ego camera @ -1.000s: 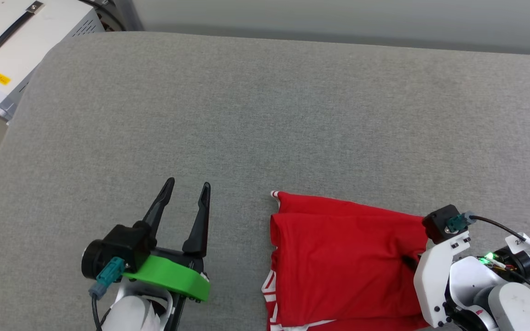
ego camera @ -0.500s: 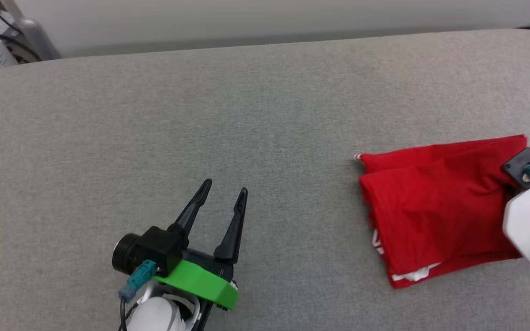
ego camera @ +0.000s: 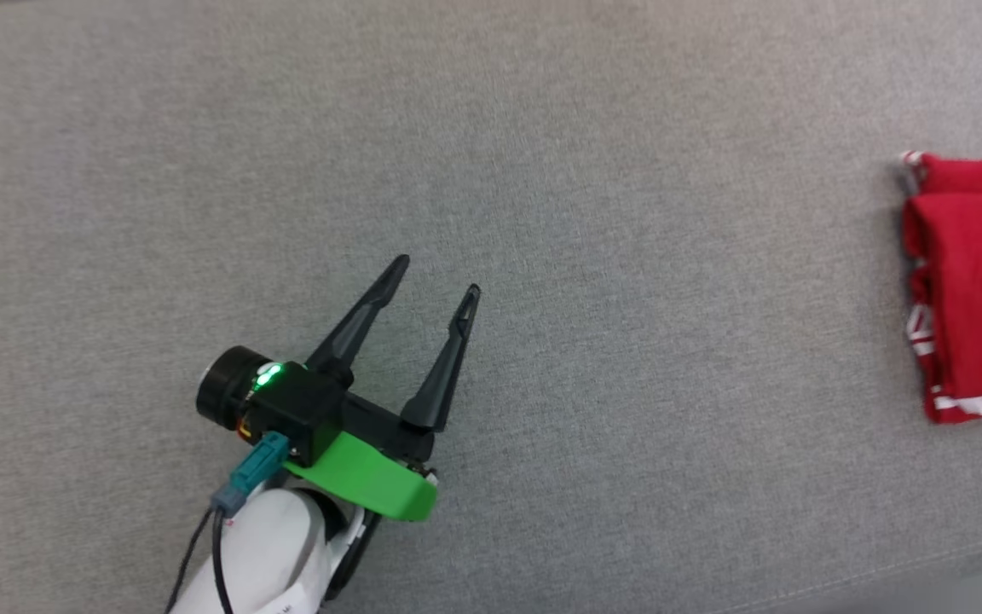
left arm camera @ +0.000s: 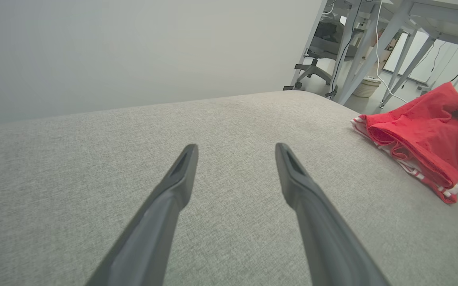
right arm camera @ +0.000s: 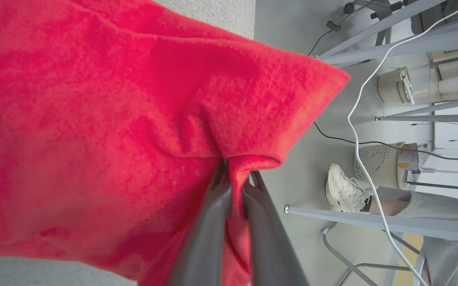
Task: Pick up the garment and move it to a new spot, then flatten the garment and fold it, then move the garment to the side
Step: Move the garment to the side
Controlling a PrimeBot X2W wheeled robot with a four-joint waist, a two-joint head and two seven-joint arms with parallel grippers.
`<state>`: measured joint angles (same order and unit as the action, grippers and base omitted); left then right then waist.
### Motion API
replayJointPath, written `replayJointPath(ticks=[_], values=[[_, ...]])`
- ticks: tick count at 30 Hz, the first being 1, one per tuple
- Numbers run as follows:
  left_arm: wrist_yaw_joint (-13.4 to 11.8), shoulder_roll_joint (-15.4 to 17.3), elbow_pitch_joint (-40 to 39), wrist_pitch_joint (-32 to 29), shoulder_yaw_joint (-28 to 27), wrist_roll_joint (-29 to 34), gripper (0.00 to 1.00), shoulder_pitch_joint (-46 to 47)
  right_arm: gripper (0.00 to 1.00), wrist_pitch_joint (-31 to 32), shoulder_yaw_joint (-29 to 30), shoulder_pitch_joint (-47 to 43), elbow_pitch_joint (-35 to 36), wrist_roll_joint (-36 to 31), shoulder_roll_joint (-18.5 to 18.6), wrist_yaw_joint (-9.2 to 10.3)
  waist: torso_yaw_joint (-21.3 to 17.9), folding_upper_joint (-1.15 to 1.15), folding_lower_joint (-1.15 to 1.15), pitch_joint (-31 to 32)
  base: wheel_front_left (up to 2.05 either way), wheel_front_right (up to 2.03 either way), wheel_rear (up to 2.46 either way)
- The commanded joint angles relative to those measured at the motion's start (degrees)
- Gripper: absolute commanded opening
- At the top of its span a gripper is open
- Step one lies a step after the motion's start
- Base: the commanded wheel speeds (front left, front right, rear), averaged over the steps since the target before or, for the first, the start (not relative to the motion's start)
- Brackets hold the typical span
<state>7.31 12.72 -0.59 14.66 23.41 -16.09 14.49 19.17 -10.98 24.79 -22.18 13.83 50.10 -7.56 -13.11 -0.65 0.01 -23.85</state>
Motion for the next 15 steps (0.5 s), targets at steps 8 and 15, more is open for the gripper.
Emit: replayJointPath(ticks=[8,15], values=[[0.0,3.9,-3.7,-0.1,-2.1,0.6,1.0,2.2,0.0,-9.0,6.8,8.8,-13.4,-6.5,-2.7,0.08,-1.8,0.65,-0.01,-10.7,0.0,0.0,0.0],[-0.8,5.2,-7.1,-1.5,-3.1,1.1,1.0,3.6,0.0,-13.3,13.2,15.1,-20.8,-12.5,-4.3,0.08,-0.5,0.65,-0.01,-14.7,0.0,0.0,0.0]])
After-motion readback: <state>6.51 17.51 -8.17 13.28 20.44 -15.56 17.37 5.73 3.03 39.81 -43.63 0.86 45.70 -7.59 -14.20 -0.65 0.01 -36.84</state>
